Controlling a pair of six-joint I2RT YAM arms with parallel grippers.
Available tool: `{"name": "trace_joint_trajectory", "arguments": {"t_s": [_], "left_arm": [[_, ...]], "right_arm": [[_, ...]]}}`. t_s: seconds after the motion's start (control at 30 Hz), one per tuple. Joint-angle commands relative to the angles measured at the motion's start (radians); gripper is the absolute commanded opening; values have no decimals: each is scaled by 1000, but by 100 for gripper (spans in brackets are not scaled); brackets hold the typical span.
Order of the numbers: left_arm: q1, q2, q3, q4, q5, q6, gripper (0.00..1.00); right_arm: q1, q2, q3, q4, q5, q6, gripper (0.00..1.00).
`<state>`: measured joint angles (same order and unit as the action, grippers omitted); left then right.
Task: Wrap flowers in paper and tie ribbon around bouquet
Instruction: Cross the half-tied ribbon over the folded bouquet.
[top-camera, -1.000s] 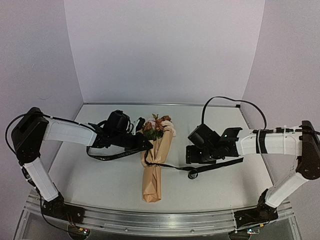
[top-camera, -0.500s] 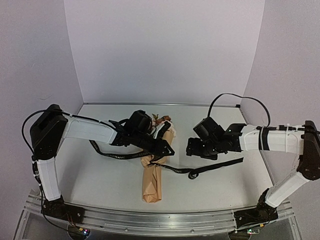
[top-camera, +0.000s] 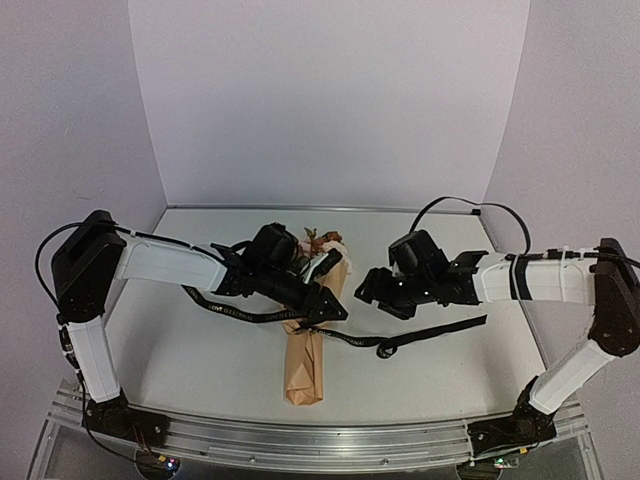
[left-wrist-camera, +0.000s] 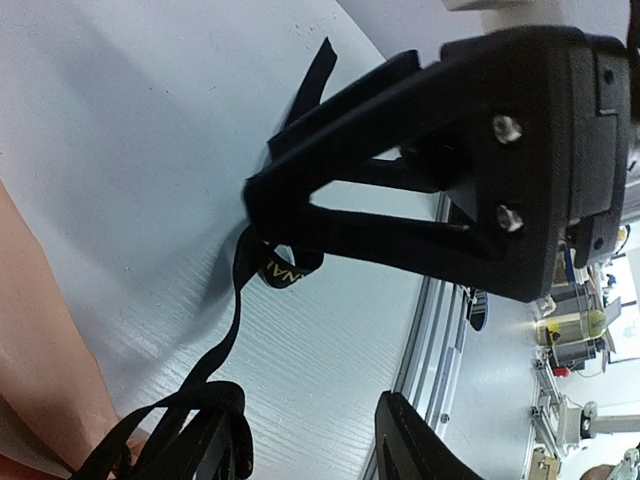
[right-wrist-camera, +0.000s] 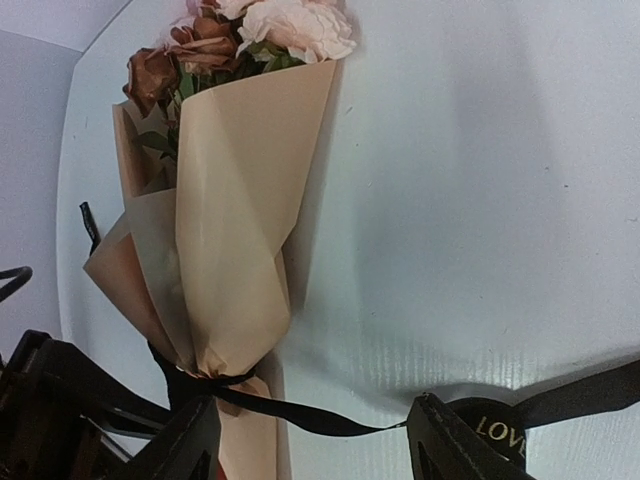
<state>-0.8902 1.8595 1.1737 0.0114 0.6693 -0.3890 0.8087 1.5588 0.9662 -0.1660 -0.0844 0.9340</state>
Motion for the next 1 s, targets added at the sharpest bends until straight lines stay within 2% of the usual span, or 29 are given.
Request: {"name": "trace_joint_trajectory", "arguments": {"t_s": [0.0, 0.17, 0.5, 0.97], "left_arm": [[-3, -18, 79, 32, 92, 49, 53], [-3, -12, 78, 8, 95, 74, 58], [-3, -1, 35, 75, 102, 51, 36], [-3, 28, 38, 37, 103, 79, 6]], "right_arm": [[-18, 33, 8, 122, -105, 31, 67], [-38, 58, -5, 176, -164, 61, 67], [-42, 183, -25, 430, -371, 232, 62], [-46, 203, -107, 659, -390, 419, 59]]}}
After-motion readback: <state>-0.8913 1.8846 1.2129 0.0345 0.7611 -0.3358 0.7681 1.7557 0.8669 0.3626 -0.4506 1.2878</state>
